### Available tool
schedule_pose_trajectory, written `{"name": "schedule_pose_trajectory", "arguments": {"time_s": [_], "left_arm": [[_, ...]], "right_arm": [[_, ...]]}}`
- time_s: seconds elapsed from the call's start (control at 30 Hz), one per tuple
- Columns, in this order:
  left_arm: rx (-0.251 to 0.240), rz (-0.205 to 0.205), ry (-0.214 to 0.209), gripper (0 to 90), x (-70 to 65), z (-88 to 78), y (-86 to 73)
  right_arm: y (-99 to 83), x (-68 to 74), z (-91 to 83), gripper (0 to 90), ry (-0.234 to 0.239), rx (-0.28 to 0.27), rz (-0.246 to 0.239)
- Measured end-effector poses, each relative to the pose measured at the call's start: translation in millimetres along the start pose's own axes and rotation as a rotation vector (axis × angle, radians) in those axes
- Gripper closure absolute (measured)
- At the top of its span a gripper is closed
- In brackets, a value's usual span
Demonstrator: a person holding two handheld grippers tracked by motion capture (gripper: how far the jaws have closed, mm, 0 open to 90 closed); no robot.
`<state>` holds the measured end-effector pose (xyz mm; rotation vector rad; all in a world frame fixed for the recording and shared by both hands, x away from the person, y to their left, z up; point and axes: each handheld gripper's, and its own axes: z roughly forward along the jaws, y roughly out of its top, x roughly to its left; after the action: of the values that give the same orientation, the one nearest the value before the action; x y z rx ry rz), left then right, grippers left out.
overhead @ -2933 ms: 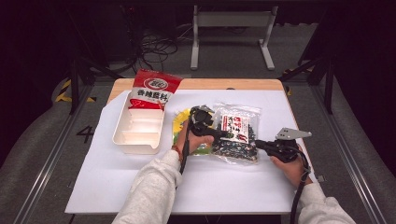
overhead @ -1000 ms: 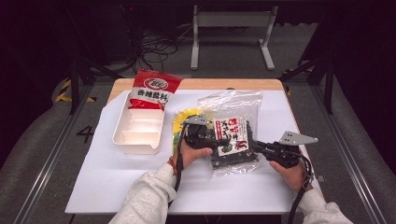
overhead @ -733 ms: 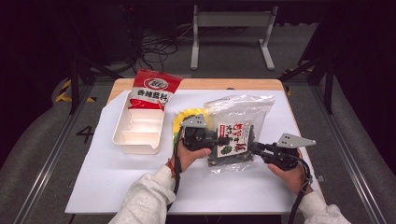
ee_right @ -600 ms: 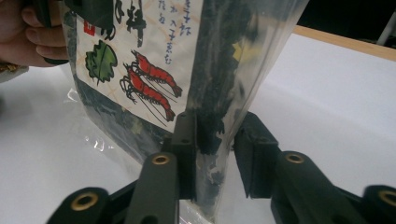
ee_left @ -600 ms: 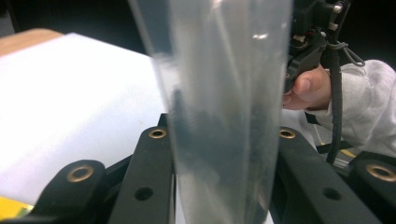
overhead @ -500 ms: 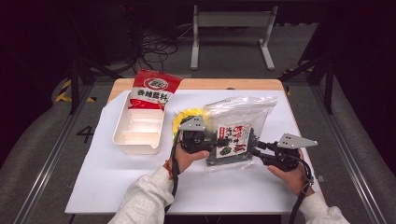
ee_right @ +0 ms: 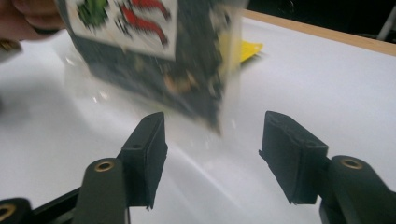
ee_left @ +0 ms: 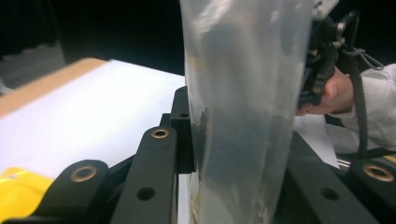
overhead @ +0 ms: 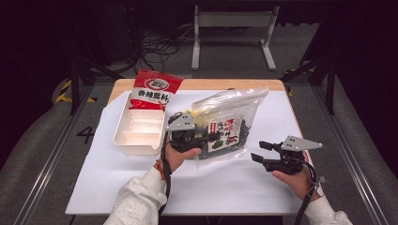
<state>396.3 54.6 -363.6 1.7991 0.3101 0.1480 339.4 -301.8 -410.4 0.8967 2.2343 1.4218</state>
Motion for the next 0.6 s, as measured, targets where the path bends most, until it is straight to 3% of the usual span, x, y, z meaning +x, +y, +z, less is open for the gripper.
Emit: {"name": "schedule_pose_trajectory", "arguments": {"time_s": [0.2, 0.23, 0.27, 0.43, 0.47, 0.5, 0.6], "left_arm": [[-0.029, 0.032, 0.093, 74.6, 6.8, -40.0, 7.5], [-0.029, 0.032, 0.093, 74.6, 6.8, -40.0, 7.5], [-0.045, 0.035, 0.133, 74.6, 10.3, -56.1, 9.3], [-0.089, 0.041, 0.216, 74.6, 22.7, -94.9, 11.0], [-0.089, 0.041, 0.216, 74.6, 22.7, -94.9, 11.0], [-0.086, 0.047, 0.259, 74.6, 29.1, -108.4, 10.9], [-0.08, 0.044, 0.299, 74.6, 38.3, -125.6, 9.5]], "right_arm": [[-3.6, 2.8, -2.1, 34.2, -0.005, 0.028, 0.001], [-3.6, 2.8, -2.1, 34.2, -0.005, 0.028, 0.001], [-4.7, 4.3, -1.7, 33.0, -0.009, 0.041, -0.005], [-7.3, 5.4, 0.0, 32.3, -0.011, 0.06, -0.008], [-7.3, 5.4, 0.0, 32.3, -0.011, 0.06, -0.008], [-8.1, 5.3, 1.2, 32.0, -0.007, 0.062, -0.001], [-8.7, 6.3, 3.1, 31.8, -0.007, 0.068, -0.004]]}}
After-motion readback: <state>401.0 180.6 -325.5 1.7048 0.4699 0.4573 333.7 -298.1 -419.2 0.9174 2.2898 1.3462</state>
